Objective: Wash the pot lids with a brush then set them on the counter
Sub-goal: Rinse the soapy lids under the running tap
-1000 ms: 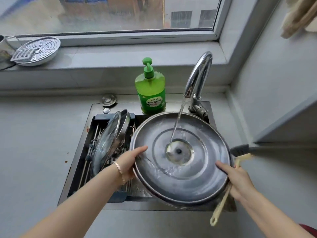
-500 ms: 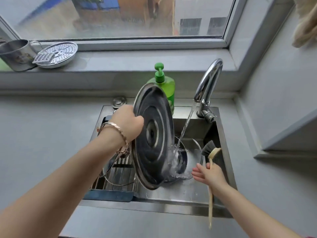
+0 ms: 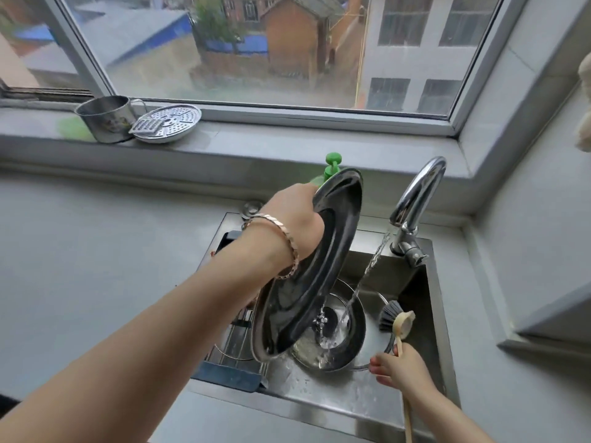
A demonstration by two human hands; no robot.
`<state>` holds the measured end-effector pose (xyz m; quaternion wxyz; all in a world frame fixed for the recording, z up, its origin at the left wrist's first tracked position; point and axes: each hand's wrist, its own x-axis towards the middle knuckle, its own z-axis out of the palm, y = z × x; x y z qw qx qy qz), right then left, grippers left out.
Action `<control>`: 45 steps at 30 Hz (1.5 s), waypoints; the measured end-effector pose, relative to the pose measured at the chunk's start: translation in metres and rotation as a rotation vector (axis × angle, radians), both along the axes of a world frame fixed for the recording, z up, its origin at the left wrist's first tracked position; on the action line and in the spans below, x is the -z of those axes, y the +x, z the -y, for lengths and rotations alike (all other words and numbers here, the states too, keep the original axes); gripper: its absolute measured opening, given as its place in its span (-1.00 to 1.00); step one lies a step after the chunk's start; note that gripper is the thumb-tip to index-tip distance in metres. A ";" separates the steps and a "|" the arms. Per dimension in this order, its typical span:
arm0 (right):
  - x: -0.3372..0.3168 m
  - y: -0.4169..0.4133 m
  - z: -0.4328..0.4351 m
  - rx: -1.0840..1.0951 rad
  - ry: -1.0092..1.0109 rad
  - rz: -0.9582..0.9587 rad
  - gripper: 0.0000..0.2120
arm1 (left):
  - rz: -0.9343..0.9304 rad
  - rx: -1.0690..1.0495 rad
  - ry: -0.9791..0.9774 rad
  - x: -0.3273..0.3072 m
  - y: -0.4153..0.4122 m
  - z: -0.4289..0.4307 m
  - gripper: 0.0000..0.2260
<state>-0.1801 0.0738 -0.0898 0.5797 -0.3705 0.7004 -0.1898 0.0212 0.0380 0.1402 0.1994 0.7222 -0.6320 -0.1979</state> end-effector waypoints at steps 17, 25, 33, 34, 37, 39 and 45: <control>0.000 0.035 0.004 -0.137 0.085 0.046 -0.87 | 0.026 -0.306 -0.236 0.031 0.075 -0.029 -0.38; 0.014 0.040 -0.004 -0.109 0.075 -0.006 -0.82 | 0.019 -0.307 -0.166 0.131 0.094 -0.041 -0.35; 0.024 0.038 -0.006 -0.134 0.098 -0.021 -0.89 | -0.045 -0.288 0.004 0.177 0.077 -0.042 -0.30; 0.026 0.037 -0.006 -0.128 0.115 0.001 -0.84 | -0.055 -0.288 0.013 0.177 0.075 -0.040 -0.33; 0.034 0.032 -0.008 -0.108 0.150 0.021 -0.76 | -0.071 -0.253 0.062 0.177 0.072 -0.041 -0.34; 0.039 0.030 -0.010 -0.114 0.154 0.021 -0.76 | -0.079 -0.267 0.103 0.172 0.073 -0.046 -0.31; 0.049 0.026 -0.010 -0.060 0.201 0.046 -0.85 | 0.106 0.152 -0.500 0.172 0.033 -0.058 -0.62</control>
